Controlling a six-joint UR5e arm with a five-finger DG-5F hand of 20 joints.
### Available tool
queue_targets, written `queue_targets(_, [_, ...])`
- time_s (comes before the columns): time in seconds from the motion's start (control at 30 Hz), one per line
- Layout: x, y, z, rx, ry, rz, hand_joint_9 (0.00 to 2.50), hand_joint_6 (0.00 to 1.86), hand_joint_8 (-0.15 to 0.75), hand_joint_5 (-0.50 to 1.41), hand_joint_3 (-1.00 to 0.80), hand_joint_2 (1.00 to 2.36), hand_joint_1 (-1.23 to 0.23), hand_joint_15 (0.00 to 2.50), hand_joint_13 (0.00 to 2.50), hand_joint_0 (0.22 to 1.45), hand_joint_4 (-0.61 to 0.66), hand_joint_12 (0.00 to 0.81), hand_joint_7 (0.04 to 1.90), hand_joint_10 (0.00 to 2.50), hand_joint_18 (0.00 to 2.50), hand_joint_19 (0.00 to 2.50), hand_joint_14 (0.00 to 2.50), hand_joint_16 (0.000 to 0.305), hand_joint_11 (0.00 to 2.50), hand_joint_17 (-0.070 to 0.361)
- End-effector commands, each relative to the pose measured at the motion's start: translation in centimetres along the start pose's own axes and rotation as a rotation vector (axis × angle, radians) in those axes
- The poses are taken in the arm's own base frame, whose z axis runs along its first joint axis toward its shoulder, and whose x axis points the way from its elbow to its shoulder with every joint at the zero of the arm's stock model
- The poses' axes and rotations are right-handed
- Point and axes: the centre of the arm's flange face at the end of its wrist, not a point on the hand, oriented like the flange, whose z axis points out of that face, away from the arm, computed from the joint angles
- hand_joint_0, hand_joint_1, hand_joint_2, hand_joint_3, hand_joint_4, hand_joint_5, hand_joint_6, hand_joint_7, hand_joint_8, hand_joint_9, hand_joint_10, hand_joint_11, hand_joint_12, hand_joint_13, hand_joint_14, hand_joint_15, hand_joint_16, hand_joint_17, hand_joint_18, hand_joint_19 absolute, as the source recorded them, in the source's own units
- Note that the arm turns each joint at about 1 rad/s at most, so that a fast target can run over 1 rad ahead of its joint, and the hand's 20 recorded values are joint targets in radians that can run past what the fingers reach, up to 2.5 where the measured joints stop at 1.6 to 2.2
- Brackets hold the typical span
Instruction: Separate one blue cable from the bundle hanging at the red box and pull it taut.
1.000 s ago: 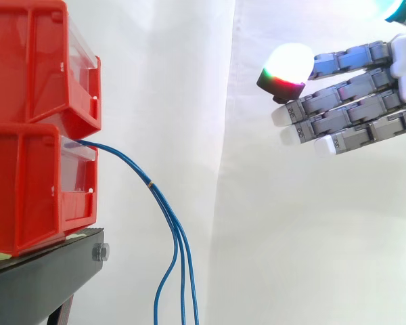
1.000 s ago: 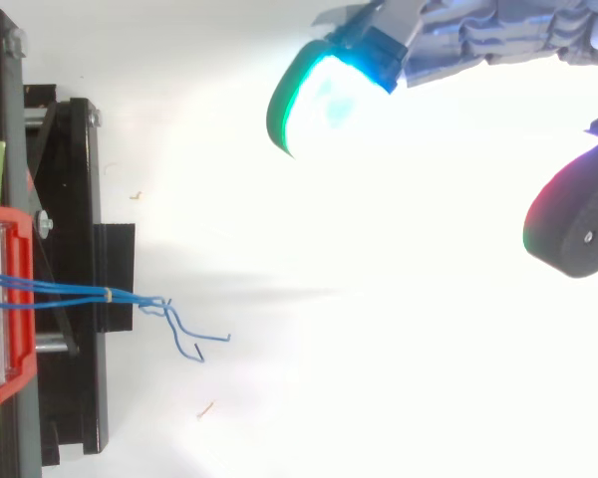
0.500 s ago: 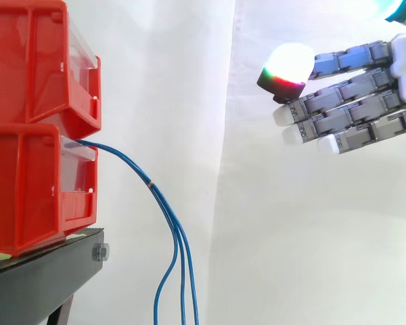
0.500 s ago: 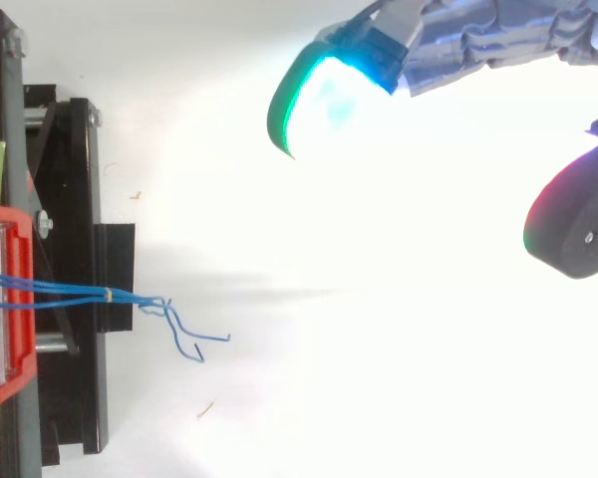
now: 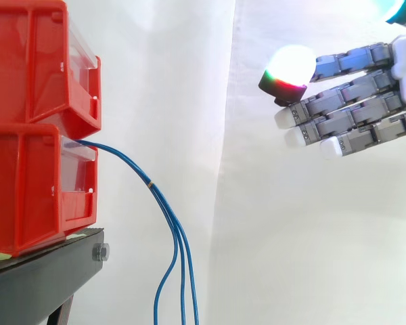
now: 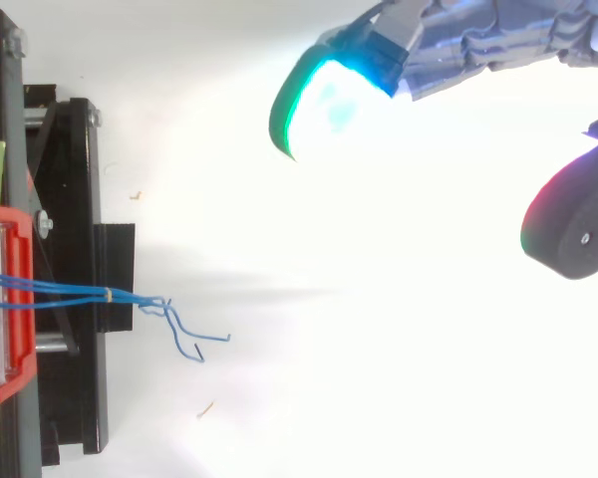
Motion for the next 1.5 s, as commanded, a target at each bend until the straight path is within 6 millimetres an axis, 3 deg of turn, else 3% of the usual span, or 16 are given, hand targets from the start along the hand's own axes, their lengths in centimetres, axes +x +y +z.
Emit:
queue_targets(0.0, [0.8, 0.1, 0.0, 0.002, 0.011, -0.003, 0.32, 0.50, 0.258, -0.21, -0.50, 1.00, -0.62, 0.05, 0.32, 0.55, 0.23, 0.269, 0.76, 0.00, 0.35, 0.23, 0.00, 0.033, 0.00, 0.074])
queue_targets(0.2, [1.8, -2.1, 1.0, 0.035, 0.019, -0.010, 0.33, 0.50, 0.259, -0.21, -0.50, 1.00, -0.62, 0.05, 0.32, 0.56, 0.23, 0.270, 0.75, 0.00, 0.35, 0.22, 0.00, 0.033, 0.00, 0.073])
queue_targets(0.63, [4.0, -3.7, 1.9, 0.063, -0.059, -0.034, 0.37, 0.50, 0.271, -0.21, -0.50, 1.00, -0.62, 0.05, 0.35, 0.56, 0.24, 0.268, 0.75, 0.00, 0.38, 0.21, 0.00, 0.032, 0.00, 0.072])
queue_targets(0.77, [4.9, -6.4, 3.4, 0.073, -0.065, -0.013, 0.38, 0.50, 0.272, -0.21, -0.50, 1.00, -0.62, 0.05, 0.35, 0.56, 0.24, 0.267, 0.76, 0.00, 0.40, 0.22, 0.00, 0.032, 0.00, 0.072])
queue_targets(1.0, [6.3, -9.1, 5.1, 0.052, -0.081, 0.003, 0.40, 0.50, 0.276, -0.21, -0.50, 1.00, -0.62, 0.07, 0.37, 0.56, 0.24, 0.267, 0.76, 0.00, 0.42, 0.23, 0.00, 0.032, 0.00, 0.071])
queue_targets(1.2, [6.9, -8.8, 5.8, -0.003, -0.133, -0.024, 0.42, 0.50, 0.278, -0.20, -0.50, 1.00, -0.62, 0.07, 0.38, 0.56, 0.24, 0.266, 0.75, 0.00, 0.43, 0.23, 0.00, 0.032, 0.00, 0.071])
queue_targets(1.4, [7.9, -12.7, 7.7, -0.016, -0.134, 0.020, 0.43, 0.50, 0.280, -0.20, -0.50, 1.00, -0.62, 0.07, 0.39, 0.57, 0.25, 0.265, 0.75, 0.00, 0.43, 0.23, 0.00, 0.031, 0.00, 0.071])
queue_targets(1.47, [8.4, -12.9, 8.3, -0.038, -0.133, 0.029, 0.44, 0.50, 0.283, -0.20, -0.50, 1.00, -0.62, 0.08, 0.40, 0.57, 0.25, 0.265, 0.75, 0.00, 0.44, 0.24, 0.00, 0.031, 0.00, 0.071])
